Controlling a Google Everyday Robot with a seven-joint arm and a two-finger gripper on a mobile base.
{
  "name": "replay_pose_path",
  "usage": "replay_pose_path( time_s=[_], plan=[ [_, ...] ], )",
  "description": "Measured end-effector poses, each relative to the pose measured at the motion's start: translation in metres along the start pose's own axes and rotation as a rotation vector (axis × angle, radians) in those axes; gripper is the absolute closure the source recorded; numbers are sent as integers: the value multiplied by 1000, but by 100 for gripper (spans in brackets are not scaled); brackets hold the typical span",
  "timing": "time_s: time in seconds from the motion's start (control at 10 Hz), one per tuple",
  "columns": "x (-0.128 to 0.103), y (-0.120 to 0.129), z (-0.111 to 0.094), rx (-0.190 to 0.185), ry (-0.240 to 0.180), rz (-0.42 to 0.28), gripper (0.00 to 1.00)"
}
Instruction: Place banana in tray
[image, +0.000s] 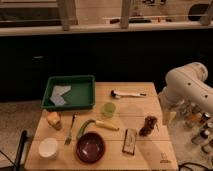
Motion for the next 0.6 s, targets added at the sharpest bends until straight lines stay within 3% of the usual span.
replay_pose_path(
  time_s=[0.6],
  plan=[
    [-23, -1, 8, 8, -2, -15, 20]
  ],
)
